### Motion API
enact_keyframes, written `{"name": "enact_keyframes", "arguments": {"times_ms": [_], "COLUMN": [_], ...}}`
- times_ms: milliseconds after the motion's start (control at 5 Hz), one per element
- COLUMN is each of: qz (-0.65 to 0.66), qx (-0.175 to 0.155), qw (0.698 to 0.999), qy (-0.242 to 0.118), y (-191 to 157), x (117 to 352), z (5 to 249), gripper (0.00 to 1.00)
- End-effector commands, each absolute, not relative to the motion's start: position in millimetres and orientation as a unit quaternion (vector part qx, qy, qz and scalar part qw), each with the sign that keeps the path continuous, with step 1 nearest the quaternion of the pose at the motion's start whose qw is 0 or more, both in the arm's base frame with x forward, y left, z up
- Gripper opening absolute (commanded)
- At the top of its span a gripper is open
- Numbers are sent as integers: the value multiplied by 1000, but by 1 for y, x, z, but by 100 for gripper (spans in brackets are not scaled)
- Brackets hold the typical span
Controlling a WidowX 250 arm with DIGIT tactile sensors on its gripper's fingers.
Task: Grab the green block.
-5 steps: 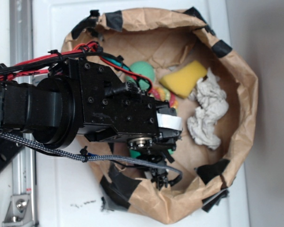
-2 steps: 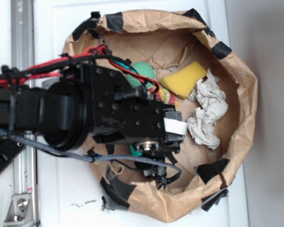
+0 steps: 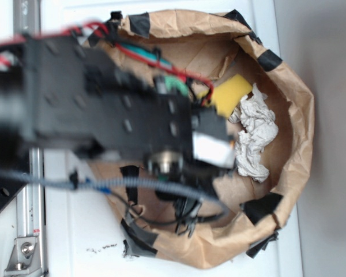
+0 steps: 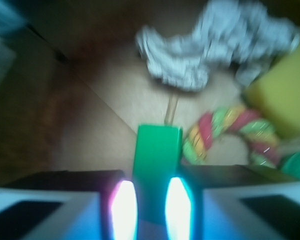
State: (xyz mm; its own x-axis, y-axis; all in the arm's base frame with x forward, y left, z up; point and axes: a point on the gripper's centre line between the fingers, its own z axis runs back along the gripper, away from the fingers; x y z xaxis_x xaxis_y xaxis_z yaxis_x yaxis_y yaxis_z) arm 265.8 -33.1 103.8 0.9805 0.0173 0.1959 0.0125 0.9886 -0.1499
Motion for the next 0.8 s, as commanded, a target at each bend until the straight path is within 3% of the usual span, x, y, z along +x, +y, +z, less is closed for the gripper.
{"name": "enact_keyframes", "arguments": {"times_ms": [0, 200, 600], "qz": [-42, -14, 53], "qx": [-69, -59, -62], "qw": [992, 995, 996], "qy": [-98, -84, -34], "y": [-33, -37, -54], "x": [287, 282, 261], "z": [105, 86, 62], "gripper": [71, 100, 100]}}
